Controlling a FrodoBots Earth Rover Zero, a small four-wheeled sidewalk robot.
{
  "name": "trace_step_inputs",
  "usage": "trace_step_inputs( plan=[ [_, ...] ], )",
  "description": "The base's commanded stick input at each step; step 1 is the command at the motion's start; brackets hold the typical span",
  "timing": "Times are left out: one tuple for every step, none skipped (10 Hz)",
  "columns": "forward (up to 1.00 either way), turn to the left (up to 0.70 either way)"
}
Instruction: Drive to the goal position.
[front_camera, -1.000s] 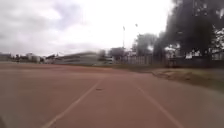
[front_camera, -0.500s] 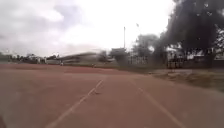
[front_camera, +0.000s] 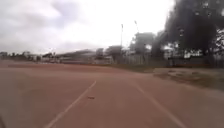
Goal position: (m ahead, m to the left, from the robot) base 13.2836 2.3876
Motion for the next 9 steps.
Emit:
trace_step_inputs(
  plan=[
    [0.85, 0.0],
    [0.85, 0.0],
    [0.85, 0.0],
    [0.85, 0.0],
    [0.85, 0.0],
    [0.85, 0.0],
    [0.85, 0.0],
    [0.85, 0.0],
    [0.85, 0.0]
  ],
)
